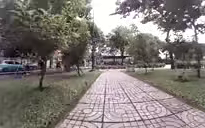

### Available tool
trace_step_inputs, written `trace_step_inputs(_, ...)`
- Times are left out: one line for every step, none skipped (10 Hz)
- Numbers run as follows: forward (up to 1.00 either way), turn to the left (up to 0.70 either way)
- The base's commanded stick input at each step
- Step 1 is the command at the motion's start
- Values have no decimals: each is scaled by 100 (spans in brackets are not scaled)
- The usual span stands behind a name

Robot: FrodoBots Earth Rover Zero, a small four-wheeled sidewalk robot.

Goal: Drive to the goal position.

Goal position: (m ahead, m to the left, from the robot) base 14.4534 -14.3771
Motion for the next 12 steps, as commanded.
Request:
trace_step_inputs(100, 0)
trace_step_inputs(100, 0)
trace_step_inputs(100, 0)
trace_step_inputs(100, -4)
trace_step_inputs(100, -26)
trace_step_inputs(100, -27)
trace_step_inputs(100, -27)
trace_step_inputs(100, -21)
trace_step_inputs(100, 0)
trace_step_inputs(100, 0)
trace_step_inputs(100, 0)
trace_step_inputs(100, 0)
